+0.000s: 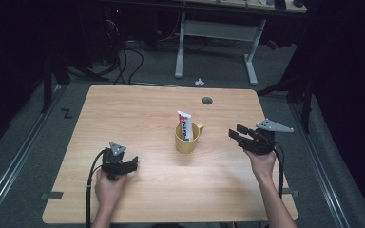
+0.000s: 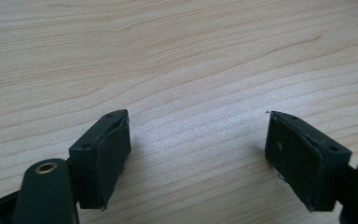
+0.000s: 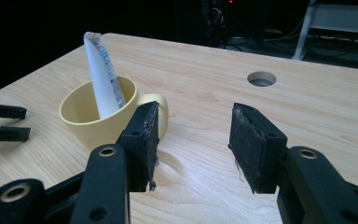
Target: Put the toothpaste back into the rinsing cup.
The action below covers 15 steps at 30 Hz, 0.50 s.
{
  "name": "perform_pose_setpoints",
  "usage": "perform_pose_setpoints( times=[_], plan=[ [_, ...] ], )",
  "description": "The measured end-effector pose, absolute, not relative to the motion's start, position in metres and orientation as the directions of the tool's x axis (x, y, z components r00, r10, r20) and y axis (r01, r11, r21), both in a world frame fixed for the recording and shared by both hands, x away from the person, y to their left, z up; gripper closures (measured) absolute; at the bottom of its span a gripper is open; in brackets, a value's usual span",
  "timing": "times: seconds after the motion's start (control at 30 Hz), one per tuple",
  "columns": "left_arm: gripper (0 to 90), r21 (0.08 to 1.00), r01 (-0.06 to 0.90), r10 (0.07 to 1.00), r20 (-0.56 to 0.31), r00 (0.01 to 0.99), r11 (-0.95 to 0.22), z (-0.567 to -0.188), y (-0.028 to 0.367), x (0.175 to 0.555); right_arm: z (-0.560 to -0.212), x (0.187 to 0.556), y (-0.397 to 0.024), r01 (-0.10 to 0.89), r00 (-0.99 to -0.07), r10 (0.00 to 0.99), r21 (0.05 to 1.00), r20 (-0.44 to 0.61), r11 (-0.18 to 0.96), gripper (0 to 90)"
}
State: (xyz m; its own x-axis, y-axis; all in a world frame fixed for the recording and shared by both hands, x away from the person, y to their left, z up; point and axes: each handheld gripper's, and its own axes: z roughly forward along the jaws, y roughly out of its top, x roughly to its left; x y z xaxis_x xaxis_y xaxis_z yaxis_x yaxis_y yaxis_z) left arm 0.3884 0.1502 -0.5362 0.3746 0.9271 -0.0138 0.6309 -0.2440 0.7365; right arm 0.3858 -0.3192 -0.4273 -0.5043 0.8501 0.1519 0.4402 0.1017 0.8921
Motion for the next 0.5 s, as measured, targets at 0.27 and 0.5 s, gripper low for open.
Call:
perform_pose_setpoints(
  times=[0.27, 0.5],
  plan=[
    [22.6, 0.737, 0.631, 0.927, -0.014, 0.375, -0.244, -0.536, 0.15, 0.388, -0.432, 0.382, -0.33, 0.447, -0.478, 0.862, 0.892, 0.167, 0.075, 52.3],
    [22.6, 0.736, 0.631, 0.927, -0.014, 0.375, -0.244, -0.536, 0.15, 0.388, -0.438, 0.381, -0.338, 0.454, -0.453, 0.874, 0.889, 0.175, 0.057, 52.3]
  ],
)
